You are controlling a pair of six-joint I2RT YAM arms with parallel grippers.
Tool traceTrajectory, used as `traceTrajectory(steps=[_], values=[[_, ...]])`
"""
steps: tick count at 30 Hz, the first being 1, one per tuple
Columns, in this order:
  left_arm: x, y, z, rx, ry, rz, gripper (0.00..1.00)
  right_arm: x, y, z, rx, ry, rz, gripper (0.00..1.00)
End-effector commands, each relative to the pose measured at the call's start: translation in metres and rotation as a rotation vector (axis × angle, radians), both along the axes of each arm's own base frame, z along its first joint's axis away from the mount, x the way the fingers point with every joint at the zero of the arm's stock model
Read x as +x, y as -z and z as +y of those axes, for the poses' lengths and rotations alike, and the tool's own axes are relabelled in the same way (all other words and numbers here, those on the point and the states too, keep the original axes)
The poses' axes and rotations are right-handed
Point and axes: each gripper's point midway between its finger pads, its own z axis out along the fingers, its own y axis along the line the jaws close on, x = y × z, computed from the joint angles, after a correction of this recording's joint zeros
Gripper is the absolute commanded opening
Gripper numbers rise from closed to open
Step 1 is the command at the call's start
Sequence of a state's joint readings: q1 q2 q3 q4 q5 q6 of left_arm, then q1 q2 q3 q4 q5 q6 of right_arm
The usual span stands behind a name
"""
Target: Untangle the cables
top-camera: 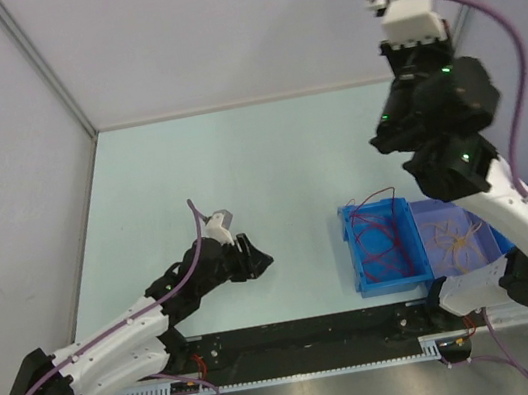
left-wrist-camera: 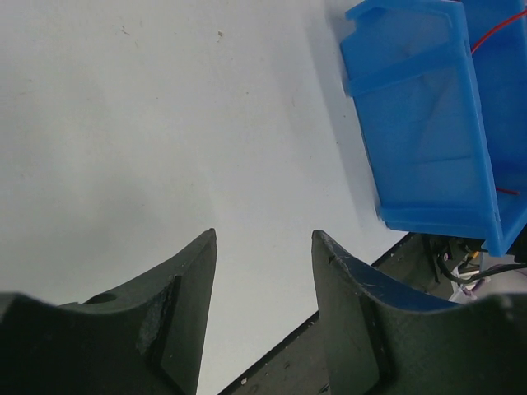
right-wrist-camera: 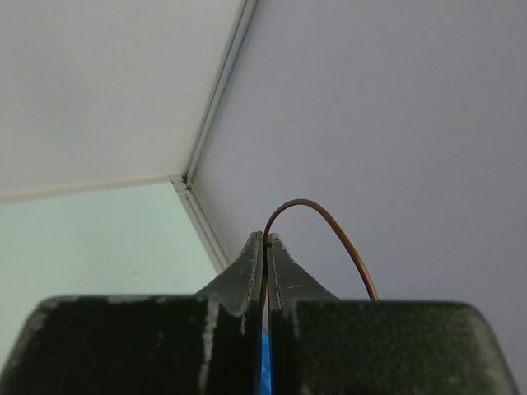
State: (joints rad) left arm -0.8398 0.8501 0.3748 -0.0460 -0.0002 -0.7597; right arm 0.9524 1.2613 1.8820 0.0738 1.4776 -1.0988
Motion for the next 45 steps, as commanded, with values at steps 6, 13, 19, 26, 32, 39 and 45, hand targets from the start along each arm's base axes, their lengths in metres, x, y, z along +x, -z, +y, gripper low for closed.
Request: traceTrajectory(steps=[6,13,19,26,32,39,45], values=[[0.011,-0.032,-0.008,-0.057,-0.014,-0.081,0.55,-0.011,-0.010,0.019,-0.100,-0.099,0.084,0.21],[0.013,-0.038,-0.010,-0.094,-0.026,-0.092,0.54,0.002,0.017,0.066,-0.240,-0.234,0.142,0.42],[0.011,-0.038,-0.007,-0.110,-0.036,-0.098,0.53,0.019,0.006,0.056,-0.194,-0.139,0.102,0.00],[0.008,-0.037,-0.007,-0.113,-0.026,-0.100,0.54,0.018,-0.047,0.042,0.189,-0.333,-0.163,0.14],[0.010,-0.049,-0.012,-0.124,-0.007,-0.119,0.54,0.049,0.059,0.137,0.180,-0.816,0.211,0.83],[0.012,-0.064,-0.018,-0.118,0.021,-0.142,0.54,0.126,0.168,0.027,0.676,-0.432,0.434,0.82],[0.014,-0.061,-0.020,-0.110,0.022,-0.137,0.54,0.124,0.261,-0.028,0.914,-0.211,0.582,0.80]])
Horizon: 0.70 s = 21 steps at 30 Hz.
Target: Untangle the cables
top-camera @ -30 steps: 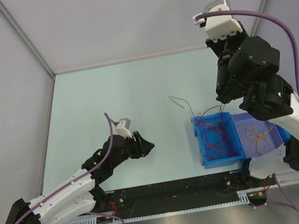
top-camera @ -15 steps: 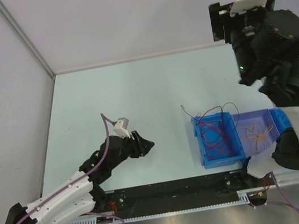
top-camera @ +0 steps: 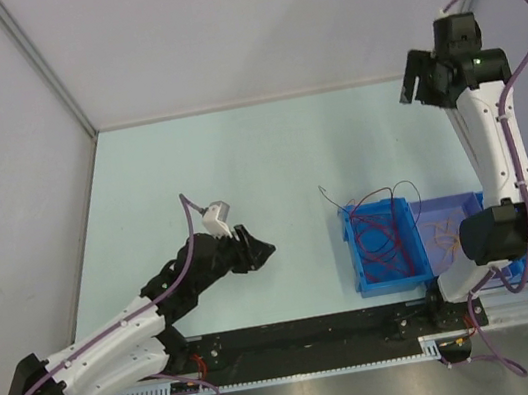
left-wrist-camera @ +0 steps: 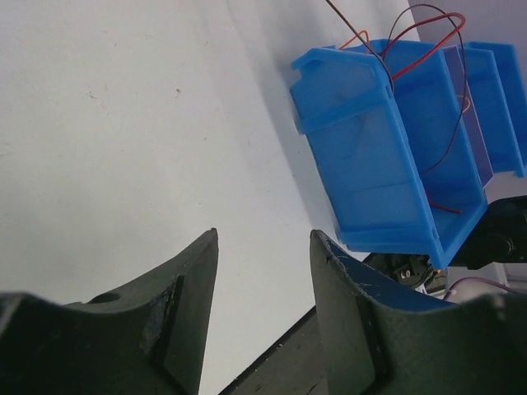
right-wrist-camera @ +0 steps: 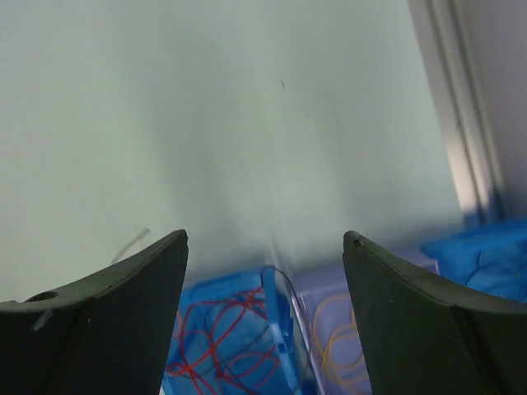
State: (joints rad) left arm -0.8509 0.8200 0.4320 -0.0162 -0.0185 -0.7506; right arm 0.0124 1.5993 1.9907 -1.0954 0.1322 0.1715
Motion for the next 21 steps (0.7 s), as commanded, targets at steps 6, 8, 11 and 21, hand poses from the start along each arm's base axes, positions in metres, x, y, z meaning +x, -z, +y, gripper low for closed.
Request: traceTrajectory(steps=[6,8,11,21], values=[[0.002,-0.012,-0.013,-0.027,0.046,-0.033,0.54,-0.056,0.075,-0.002,0.284,0.072,0.163,0.87],[0.002,-0.012,-0.014,-0.032,0.051,-0.032,0.54,-0.059,0.082,0.005,0.321,0.054,0.167,0.89],[0.001,-0.009,-0.016,-0.026,0.060,-0.029,0.53,-0.072,0.105,0.012,0.353,0.050,0.205,0.87],[-0.001,-0.004,-0.016,-0.018,0.077,-0.028,0.53,-0.100,0.155,0.017,0.380,0.085,0.264,0.77]])
